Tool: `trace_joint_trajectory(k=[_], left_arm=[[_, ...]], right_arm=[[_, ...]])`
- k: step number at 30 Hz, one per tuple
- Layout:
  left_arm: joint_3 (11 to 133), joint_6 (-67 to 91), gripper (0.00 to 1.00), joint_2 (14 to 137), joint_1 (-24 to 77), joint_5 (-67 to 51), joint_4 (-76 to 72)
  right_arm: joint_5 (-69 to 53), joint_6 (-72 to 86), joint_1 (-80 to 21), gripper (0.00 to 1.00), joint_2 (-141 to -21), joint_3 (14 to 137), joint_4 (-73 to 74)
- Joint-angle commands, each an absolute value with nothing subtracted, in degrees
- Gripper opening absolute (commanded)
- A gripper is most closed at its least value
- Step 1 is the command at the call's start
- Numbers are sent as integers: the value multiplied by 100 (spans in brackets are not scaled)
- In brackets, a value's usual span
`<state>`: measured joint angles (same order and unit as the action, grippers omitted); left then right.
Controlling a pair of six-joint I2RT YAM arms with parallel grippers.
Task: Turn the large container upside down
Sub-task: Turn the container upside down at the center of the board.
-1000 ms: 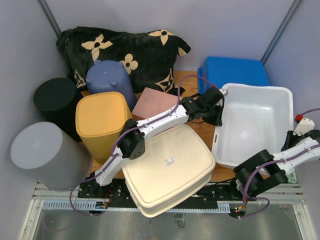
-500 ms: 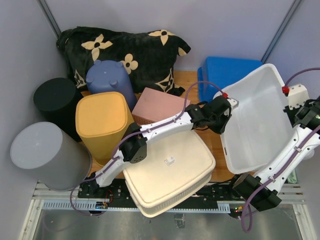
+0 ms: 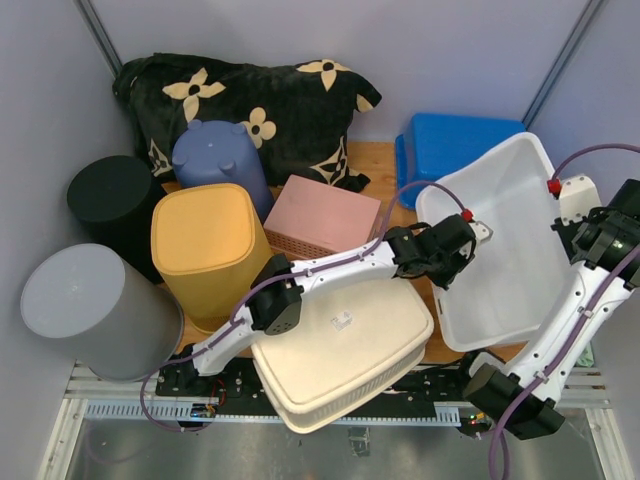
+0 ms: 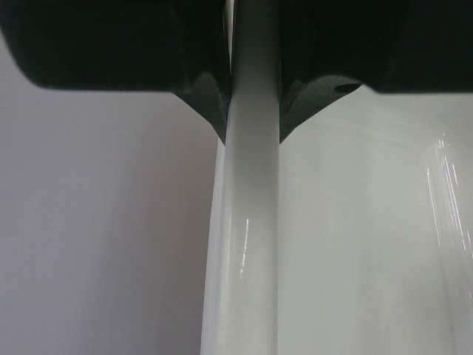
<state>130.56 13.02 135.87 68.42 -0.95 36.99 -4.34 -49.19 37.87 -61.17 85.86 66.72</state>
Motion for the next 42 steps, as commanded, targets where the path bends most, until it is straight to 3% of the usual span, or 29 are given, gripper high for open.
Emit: trace_joint_trajectory(k=[1,8,12,16,18,19,20,22,27,33,42], left_arm=[[13334,1214,0,13958,6925,55,3831],[13600,1189,0,14102,6987,141,3912],[13291,1035,1,13852,6990,387,3965],[12410,791,15,13161,6988,529,3727],[12050,705,50,12793,6990,635,3674],[11875,651,72,12592,6988,686,3667],[11746,589,82,12414,6987,744,3650],[11479,428,90,12031,6988,819,3652],[10867,-3,91,11051,6979,1064,3717],[9917,-409,91,9887,6769,1100,3680],[9270,-589,90,8954,6165,1320,3625]], right_arm=[[-1487,-4577,3292,0,-5876,8639,7768],[-679,-3395,1769,0,-5572,7697,6953],[510,-3333,1626,0,-5343,7225,6458],[1791,-3815,1643,0,-5023,7067,5904],[2011,-3955,1647,0,-4900,7139,5838],[2080,-4008,1648,0,-4857,7197,5826],[2145,-4061,1646,0,-4821,7251,5805],[2282,-4176,1659,0,-4798,7396,5748],[2475,-4328,1661,0,-4980,7939,5813],[3518,-5079,1476,0,-5100,7987,5372],[4598,-6799,1311,0,-4859,7579,3526]])
